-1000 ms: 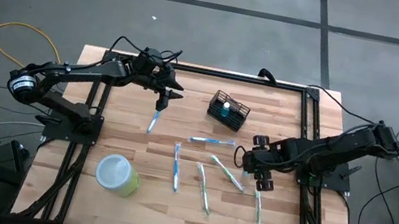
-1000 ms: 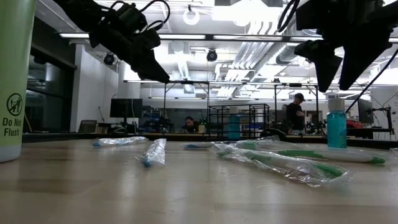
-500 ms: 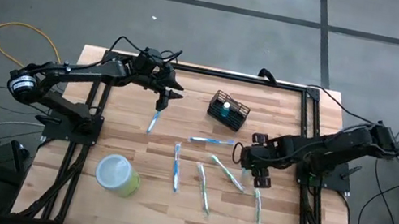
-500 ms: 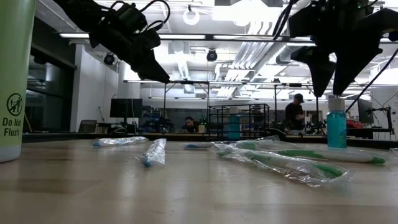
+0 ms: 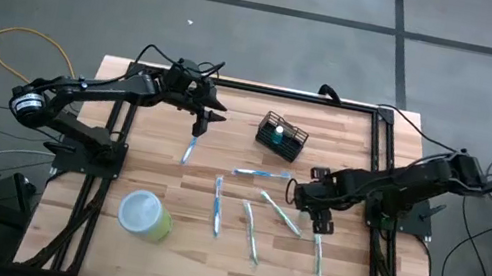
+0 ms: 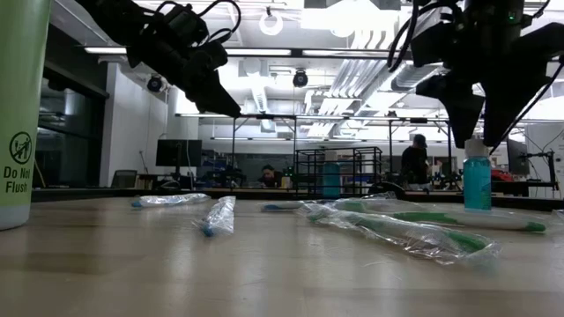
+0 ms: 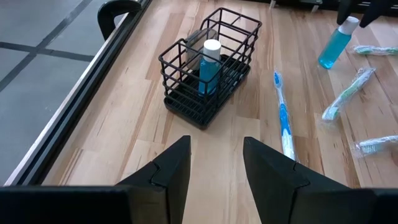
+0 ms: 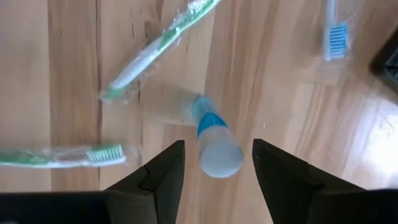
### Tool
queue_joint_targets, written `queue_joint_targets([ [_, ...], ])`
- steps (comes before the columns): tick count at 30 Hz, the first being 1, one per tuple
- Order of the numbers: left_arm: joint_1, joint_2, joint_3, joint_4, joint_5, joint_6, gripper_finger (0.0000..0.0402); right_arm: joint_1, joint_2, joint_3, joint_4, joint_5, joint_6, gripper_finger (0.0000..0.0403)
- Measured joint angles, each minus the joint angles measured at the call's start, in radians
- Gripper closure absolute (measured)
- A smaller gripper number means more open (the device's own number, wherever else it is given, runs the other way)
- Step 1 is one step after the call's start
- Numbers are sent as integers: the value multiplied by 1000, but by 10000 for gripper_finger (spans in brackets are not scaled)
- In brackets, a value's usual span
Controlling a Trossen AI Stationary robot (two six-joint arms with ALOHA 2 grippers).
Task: Pick & Place toothbrushing station
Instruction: Put the blue mouthwash into the middle section of the black mesh organizer
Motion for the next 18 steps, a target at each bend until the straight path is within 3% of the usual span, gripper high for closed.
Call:
queue_joint_targets([
  [18, 0, 0, 0, 2, 0, 0, 258, 0, 6, 0, 7, 8, 4, 222],
])
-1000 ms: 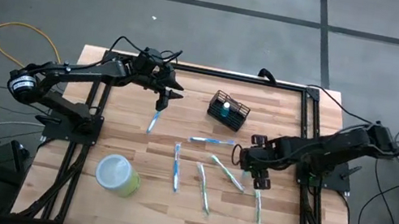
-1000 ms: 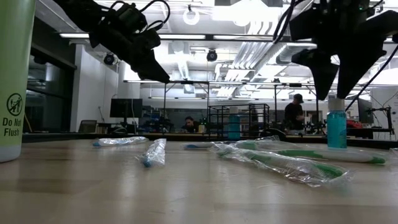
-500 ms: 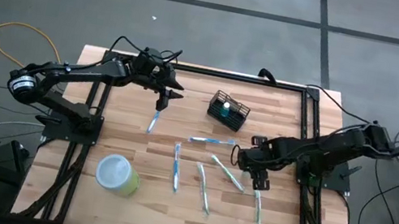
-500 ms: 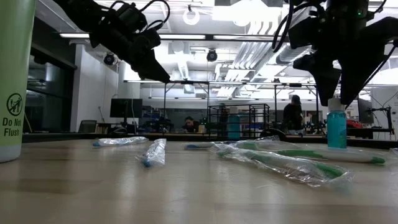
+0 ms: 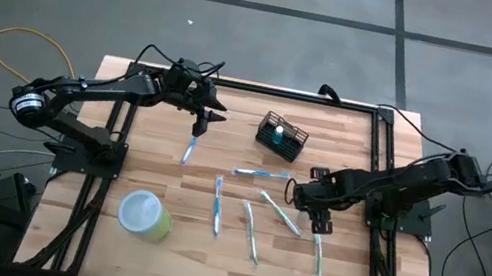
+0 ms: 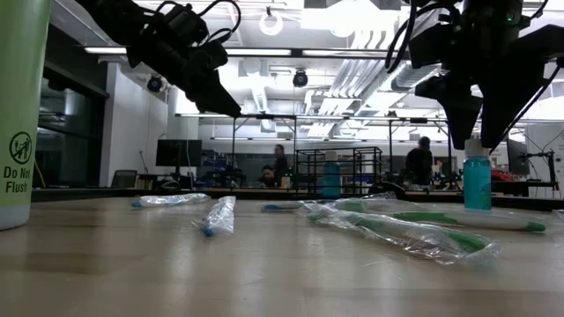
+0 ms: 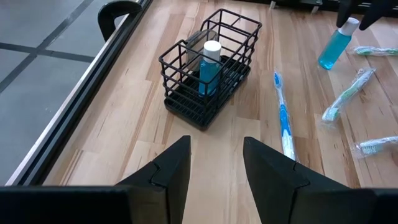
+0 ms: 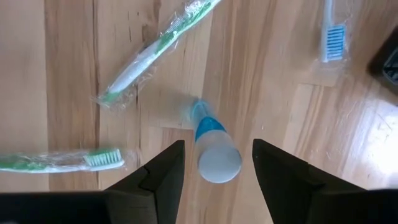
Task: Pick & Place toothbrushing station
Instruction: Put the blue mouthwash into the middle section of the black mesh organizer
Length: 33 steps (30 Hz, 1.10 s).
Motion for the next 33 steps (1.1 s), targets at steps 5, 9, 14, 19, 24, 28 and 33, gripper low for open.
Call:
queue_joint_targets([
  [5, 0, 0, 0, 0, 0, 0, 258, 0, 17, 0, 4, 0, -1, 222],
  [9, 0, 0, 0, 0, 0, 0, 258, 0, 27, 0, -5, -4, 12, 222],
  [14, 0, 0, 0, 13, 0, 0, 257, 0, 26, 0, -9, -1, 18, 225],
  [19, 0, 0, 0, 36, 0, 0, 257, 0, 26, 0, -12, -1, 18, 248],
  [24, 0, 0, 0, 45, 0, 0, 258, 0, 26, 0, -12, -1, 18, 279],
  [28, 0, 0, 0, 45, 0, 0, 258, 0, 25, 0, -14, -4, 18, 301],
  [33, 0, 0, 0, 45, 0, 0, 257, 0, 25, 0, -14, -9, 18, 305],
])
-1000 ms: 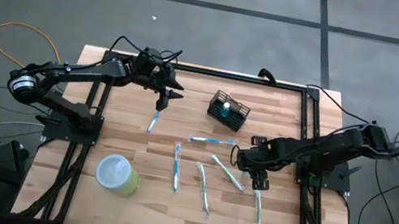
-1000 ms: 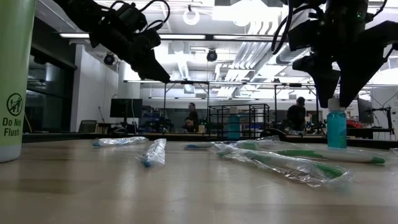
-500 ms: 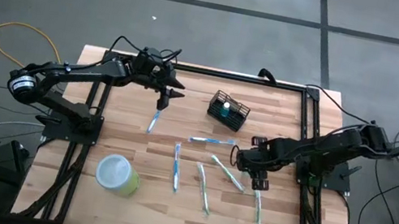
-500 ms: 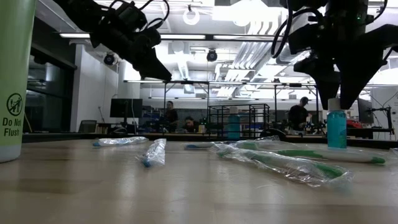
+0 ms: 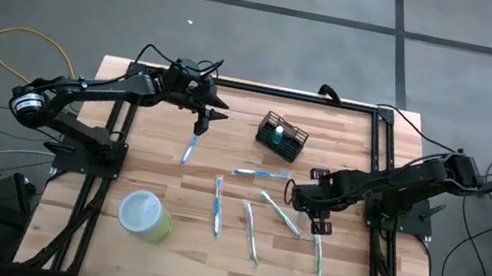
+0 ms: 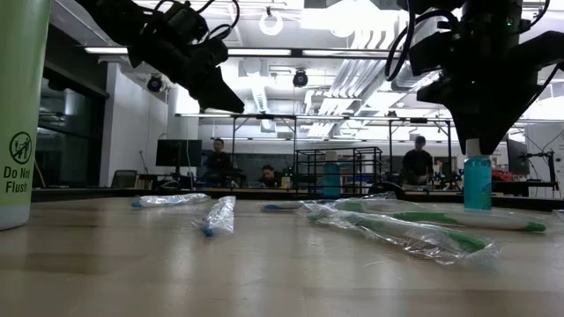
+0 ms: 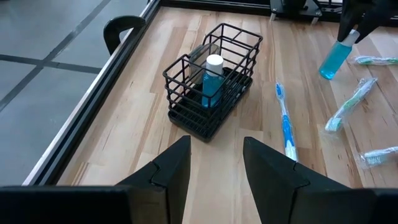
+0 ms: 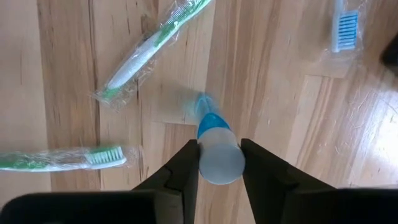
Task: Pick & Place toothbrushing station
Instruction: Put the blue mouthwash into the middle section of the black mesh organizer
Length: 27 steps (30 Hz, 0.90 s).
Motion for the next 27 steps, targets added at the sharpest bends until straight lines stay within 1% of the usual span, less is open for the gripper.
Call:
queue_joint_targets([
  [4, 0, 0, 0, 0, 0, 0, 258, 0, 0, 0, 0, -2, 4, 303],
  [8, 0, 0, 0, 0, 0, 0, 258, 0, 0, 0, -1, -3, 4, 312],
  [15, 0, 0, 0, 0, 0, 0, 257, 0, 0, 0, -1, -3, 6, 313],
  [18, 0, 0, 0, 0, 0, 0, 257, -3, -3, 0, -8, -3, 31, 313],
  [22, 0, 0, 0, 0, 0, 0, 258, -36, -8, 4, -26, -38, 58, 314],
  [27, 0, 0, 0, 0, 0, 0, 257, -88, -8, 71, -99, -52, 54, 314],
])
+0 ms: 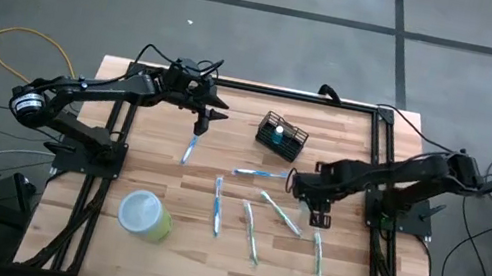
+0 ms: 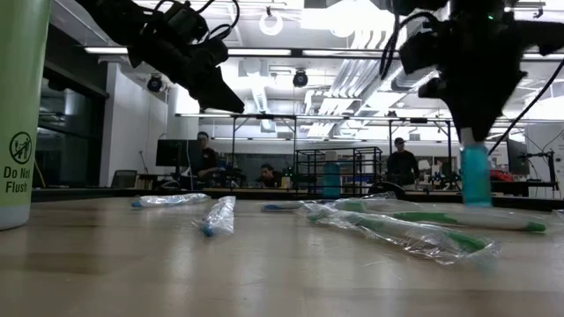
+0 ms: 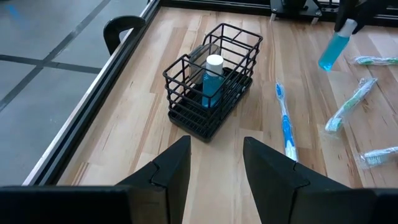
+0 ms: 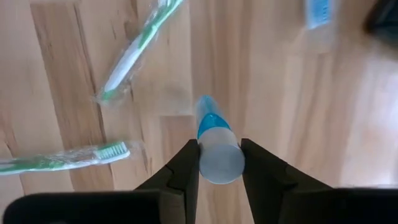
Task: Pick & Place toothbrushing station
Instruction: Put the blue mouthwash into the middle section of the black mesh organizer
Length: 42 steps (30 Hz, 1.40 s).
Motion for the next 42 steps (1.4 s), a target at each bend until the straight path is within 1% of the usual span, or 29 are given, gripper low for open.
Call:
queue_joint_targets([
  [5, 0, 0, 0, 0, 0, 0, 257, -43, 0, 115, -47, 14, -52, 314],
  [11, 0, 0, 0, 0, 0, 0, 257, -104, 0, 289, -143, 127, -101, 314],
  [15, 0, 0, 0, 0, 0, 0, 257, -178, 10, 376, -168, 155, -108, 314],
  [18, 0, 0, 0, 0, 0, 0, 258, -240, 49, 431, -212, 152, -114, 314],
  [22, 0, 0, 0, 0, 0, 0, 257, -301, 129, 504, -246, 152, -179, 314],
  [27, 0, 0, 0, 0, 0, 0, 257, -343, 221, 622, -257, 150, -280, 314],
  [31, 0, 0, 0, 0, 0, 0, 257, -359, 271, 703, -258, 153, -363, 314],
  [33, 0, 0, 0, 0, 0, 0, 258, -373, 287, 727, -260, 154, -387, 314],
  [38, 0, 0, 0, 0, 0, 0, 258, -425, 309, 730, -261, 145, -418, 314],
  [42, 0, 0, 0, 0, 0, 0, 258, -463, 329, 729, -257, 90, -438, 314],
])
